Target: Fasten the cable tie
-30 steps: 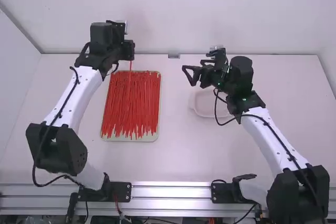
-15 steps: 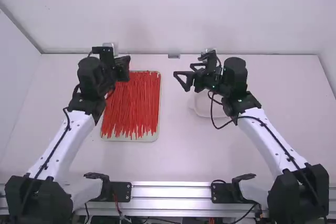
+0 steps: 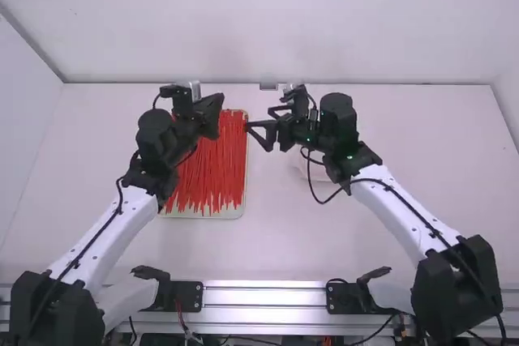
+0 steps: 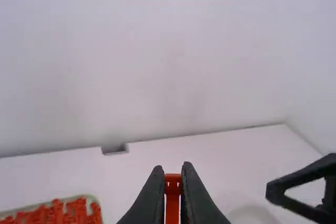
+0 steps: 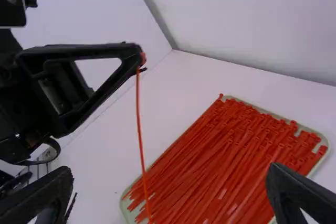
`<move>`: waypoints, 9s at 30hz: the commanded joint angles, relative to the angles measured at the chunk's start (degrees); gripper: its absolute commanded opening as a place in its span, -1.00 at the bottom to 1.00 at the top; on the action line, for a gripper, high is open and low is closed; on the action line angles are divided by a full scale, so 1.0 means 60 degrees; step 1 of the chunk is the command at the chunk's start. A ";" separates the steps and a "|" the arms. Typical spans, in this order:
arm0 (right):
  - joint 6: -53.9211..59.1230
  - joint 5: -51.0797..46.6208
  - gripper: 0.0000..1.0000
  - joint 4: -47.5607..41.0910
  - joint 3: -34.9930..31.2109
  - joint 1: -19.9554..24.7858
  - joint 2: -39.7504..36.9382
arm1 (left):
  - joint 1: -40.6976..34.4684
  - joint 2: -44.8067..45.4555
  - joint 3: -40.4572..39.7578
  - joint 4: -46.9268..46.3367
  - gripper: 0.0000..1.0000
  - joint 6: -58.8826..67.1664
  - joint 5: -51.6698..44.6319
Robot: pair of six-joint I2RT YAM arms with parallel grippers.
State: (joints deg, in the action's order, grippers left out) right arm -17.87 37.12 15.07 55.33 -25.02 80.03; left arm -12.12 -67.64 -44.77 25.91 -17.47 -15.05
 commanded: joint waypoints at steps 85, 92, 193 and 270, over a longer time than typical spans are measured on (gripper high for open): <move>0.2688 0.5523 -1.00 0.1905 0.0339 0.1854 0.0040 | 0.0375 -0.3719 -0.4798 0.2295 0.48 -0.0619 -1.1668; 0.2524 0.5526 -1.00 0.1953 0.0339 0.1785 0.0040 | 0.0058 -0.3719 -0.4794 0.2295 0.10 -0.0619 -1.1180; 1.8269 0.7380 0.74 0.1424 -0.0780 0.1231 0.0029 | 0.1147 -0.5748 -0.7774 -0.4838 -0.95 -0.7901 -0.9675; 1.1234 0.8670 -1.00 0.1351 -0.0780 0.1348 0.0022 | 0.1228 -0.5748 -0.7399 -0.4758 -0.95 -0.5996 -0.9847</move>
State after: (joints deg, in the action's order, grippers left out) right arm 57.08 87.92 22.92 51.07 -17.19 80.07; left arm -4.93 -101.91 -89.89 -2.83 -56.84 -73.45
